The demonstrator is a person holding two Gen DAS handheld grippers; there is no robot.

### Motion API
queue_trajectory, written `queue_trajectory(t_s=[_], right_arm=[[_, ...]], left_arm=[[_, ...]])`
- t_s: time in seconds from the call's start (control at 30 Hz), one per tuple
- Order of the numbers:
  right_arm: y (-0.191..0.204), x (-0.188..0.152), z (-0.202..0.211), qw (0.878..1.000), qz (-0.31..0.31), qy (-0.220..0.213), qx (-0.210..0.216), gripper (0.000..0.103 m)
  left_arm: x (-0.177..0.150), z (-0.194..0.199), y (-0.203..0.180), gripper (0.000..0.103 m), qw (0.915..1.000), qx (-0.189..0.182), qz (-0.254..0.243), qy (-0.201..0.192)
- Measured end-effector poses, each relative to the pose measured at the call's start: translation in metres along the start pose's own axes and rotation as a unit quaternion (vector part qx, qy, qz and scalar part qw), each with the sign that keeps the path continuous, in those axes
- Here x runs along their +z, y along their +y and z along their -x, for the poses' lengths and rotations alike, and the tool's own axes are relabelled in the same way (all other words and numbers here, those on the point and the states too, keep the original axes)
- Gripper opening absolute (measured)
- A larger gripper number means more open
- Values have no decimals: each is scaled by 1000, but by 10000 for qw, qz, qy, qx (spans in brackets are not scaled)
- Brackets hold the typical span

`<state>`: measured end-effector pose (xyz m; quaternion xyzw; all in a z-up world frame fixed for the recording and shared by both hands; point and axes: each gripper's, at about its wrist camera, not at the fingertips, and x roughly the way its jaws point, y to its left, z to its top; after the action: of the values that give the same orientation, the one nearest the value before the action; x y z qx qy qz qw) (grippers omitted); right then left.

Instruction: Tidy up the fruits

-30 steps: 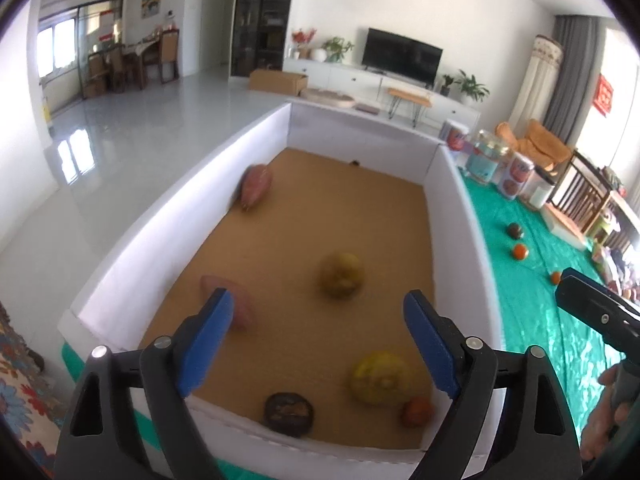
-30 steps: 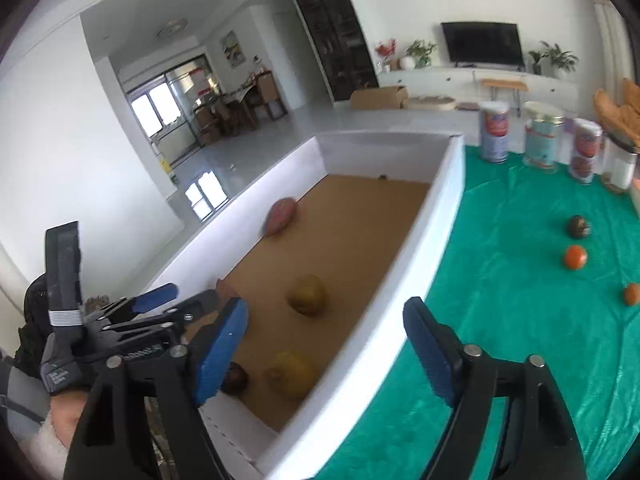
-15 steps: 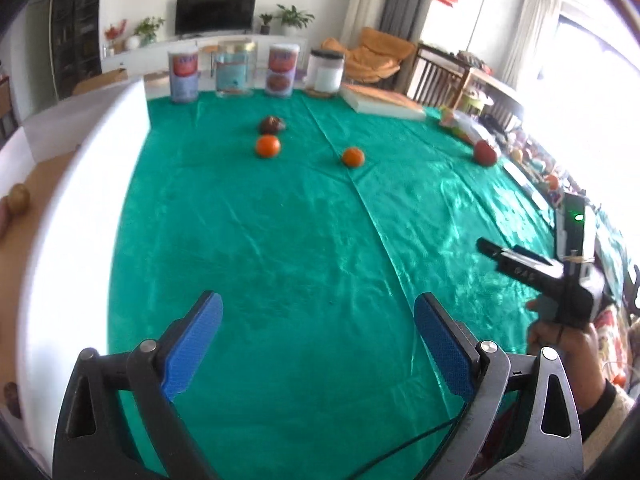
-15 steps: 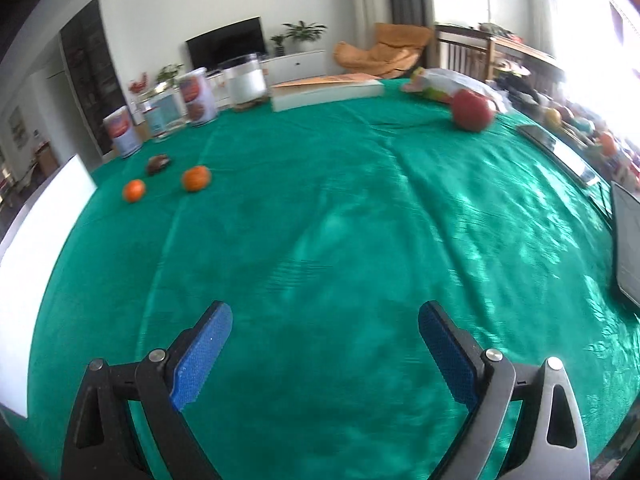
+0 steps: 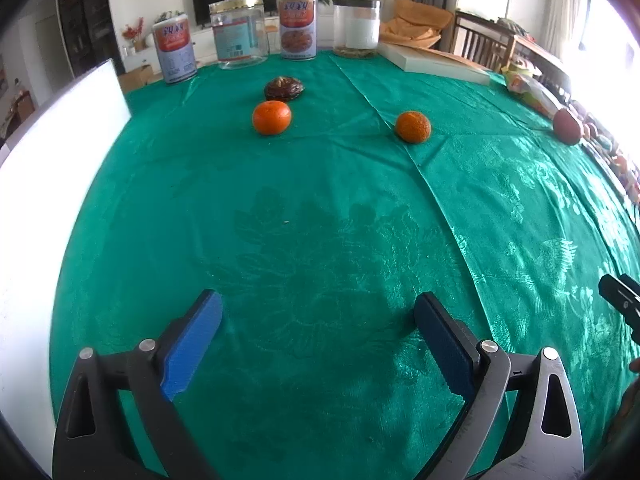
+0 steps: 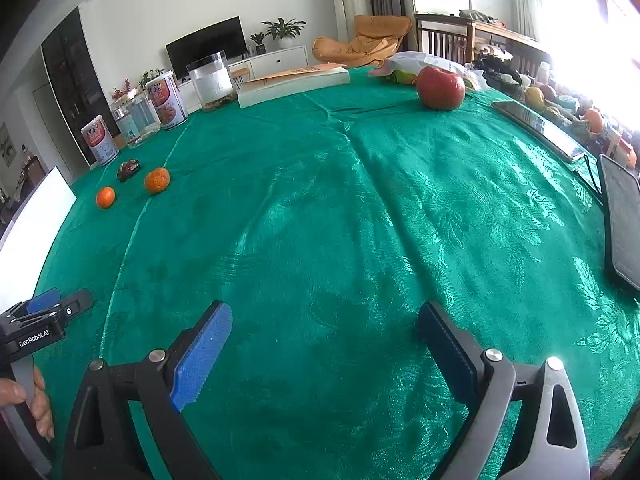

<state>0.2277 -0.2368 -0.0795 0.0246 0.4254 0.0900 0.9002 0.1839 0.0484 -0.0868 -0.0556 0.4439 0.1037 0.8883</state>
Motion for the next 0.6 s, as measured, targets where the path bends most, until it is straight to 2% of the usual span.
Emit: queue_trajectory(t_s=[0.2, 0.6], right_arm=[[5, 0, -3, 9999, 120, 79, -61, 98], [8, -1, -5, 9996, 232, 150, -96, 102]], left_arm=[[3, -5, -2, 102, 10000, -3, -13, 49], [4, -6, -2, 103, 10000, -12, -15, 57]])
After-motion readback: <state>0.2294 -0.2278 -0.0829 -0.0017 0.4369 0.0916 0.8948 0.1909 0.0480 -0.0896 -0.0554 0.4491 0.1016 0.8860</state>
